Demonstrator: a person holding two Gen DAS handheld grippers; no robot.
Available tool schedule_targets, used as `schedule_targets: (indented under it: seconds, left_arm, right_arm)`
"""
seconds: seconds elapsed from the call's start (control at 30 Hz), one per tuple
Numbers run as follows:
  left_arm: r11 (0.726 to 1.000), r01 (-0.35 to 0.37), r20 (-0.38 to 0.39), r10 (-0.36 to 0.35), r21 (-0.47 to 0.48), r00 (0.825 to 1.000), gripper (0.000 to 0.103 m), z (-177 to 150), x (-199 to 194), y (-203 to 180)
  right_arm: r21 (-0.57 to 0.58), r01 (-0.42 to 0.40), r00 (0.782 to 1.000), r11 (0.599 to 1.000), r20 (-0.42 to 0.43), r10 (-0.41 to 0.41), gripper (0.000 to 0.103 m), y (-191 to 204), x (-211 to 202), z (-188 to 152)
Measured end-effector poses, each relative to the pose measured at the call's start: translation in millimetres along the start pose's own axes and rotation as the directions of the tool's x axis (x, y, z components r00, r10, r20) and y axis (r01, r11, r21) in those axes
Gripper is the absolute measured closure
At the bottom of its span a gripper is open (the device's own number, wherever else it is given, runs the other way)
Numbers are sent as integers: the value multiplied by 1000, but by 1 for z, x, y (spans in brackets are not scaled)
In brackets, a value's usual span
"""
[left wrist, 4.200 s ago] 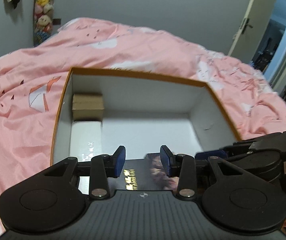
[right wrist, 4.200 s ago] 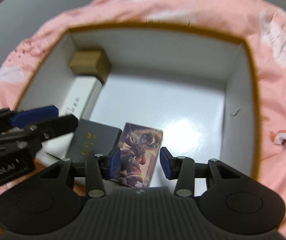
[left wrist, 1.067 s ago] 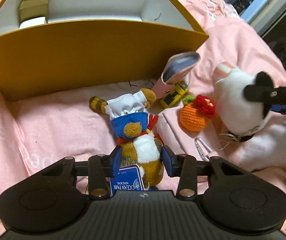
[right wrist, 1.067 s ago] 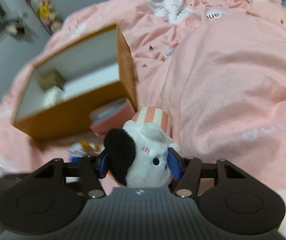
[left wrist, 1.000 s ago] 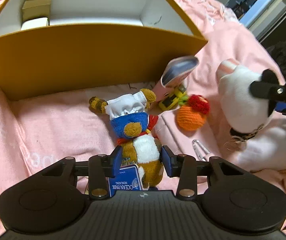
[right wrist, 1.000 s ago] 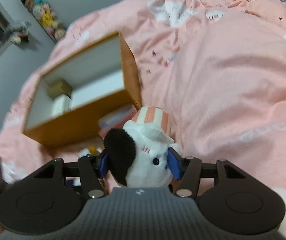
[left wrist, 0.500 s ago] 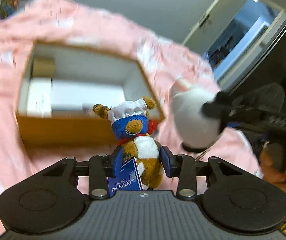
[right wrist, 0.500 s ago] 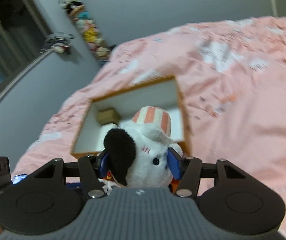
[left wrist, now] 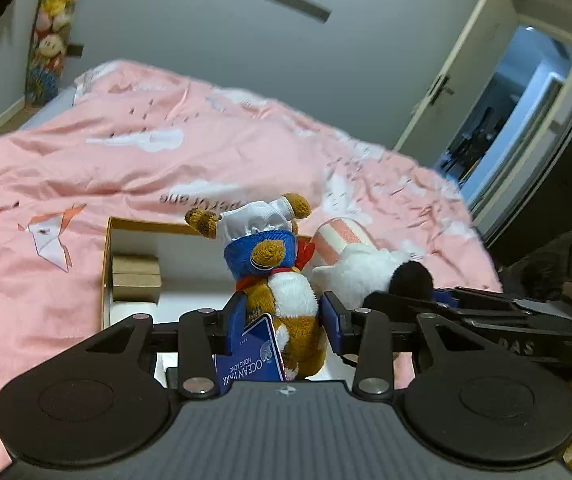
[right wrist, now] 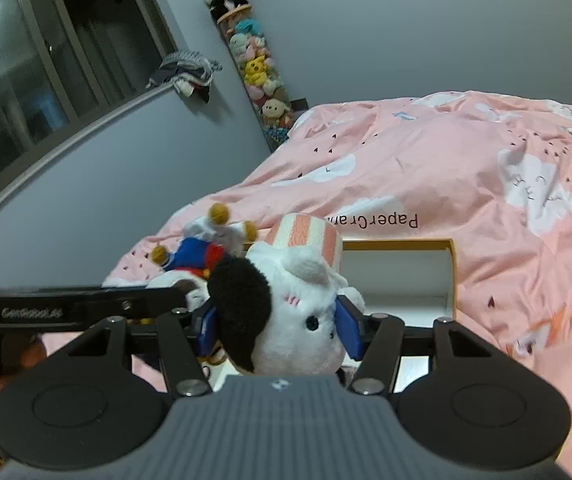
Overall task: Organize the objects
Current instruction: 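Lift both plush toys and carry them over the shoebox, then lower both plush toys into the shoebox and open both grippers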
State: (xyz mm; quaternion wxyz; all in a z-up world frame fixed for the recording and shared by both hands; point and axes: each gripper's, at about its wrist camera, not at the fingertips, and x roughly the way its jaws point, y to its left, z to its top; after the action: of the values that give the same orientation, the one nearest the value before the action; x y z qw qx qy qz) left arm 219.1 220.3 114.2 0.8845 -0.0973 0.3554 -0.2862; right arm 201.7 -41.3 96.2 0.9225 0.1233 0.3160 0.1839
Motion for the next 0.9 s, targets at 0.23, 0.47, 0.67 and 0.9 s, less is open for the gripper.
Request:
schedule_targets:
  seconds: [0.23,0.47,0.67,0.9]
  left_arm:
    - [996,-44,-149,33,-74,988,58,3,70,45]
    - [995,-81,-228,66,-59,971,58,-1,114,68]
    - [996,-86,-250,77,-26,965,58,-3,128,77]
    - [991,-127,-294,132,34,947,57,-7,145,80]
  right_arm:
    - [11,27,995,1000,-98,-25,43,-30,78,-2]
    - [36,48,982,998,-186,-41,43,-50,143,-10]
    - [62,56,969,996,-242,-40,43,-60,171,-15]
    - [103,71,951,992,-308,-36,43,-66,192,-15]
